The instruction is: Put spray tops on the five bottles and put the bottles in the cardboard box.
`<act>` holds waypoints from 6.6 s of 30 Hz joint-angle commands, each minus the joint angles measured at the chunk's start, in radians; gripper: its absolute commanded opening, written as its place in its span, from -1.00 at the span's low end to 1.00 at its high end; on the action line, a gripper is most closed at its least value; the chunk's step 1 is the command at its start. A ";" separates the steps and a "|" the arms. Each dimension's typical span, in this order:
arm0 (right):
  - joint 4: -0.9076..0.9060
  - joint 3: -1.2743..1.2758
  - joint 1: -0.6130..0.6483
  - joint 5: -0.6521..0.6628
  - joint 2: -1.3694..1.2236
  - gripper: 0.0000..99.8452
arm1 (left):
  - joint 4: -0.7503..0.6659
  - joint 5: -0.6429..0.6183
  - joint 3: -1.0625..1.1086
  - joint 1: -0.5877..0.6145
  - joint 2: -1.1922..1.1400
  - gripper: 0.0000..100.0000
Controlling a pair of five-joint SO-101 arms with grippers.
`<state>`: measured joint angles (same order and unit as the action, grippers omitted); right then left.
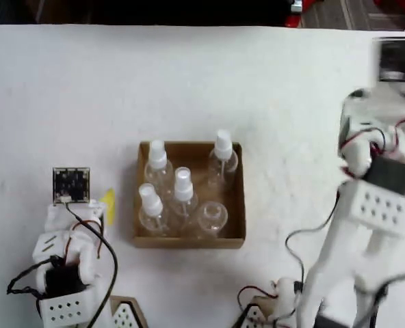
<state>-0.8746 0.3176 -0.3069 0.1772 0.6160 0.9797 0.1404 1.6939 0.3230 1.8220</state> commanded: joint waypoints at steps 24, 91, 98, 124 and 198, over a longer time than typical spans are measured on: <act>-0.024 0.255 0.822 -0.305 0.610 -0.97 | 0.006 0.012 -0.002 0.008 0.008 -0.52; -0.091 0.535 0.917 -0.186 0.918 -0.97 | 0.006 0.012 -0.002 0.008 0.008 -0.52; -0.058 0.451 0.918 -0.186 0.954 -0.97 | 0.006 0.012 -0.002 0.008 0.008 -0.52; -0.096 0.529 0.960 -0.184 0.990 -0.97 | 0.006 0.012 -0.002 0.007 0.008 -0.52; -0.070 0.982 0.874 -0.193 1.188 -0.76 | 0.006 0.012 -0.002 -0.030 0.008 -0.52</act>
<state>-0.9390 1.3456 0.5616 -0.0207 1.8021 0.9797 0.1404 1.6939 0.3030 1.8220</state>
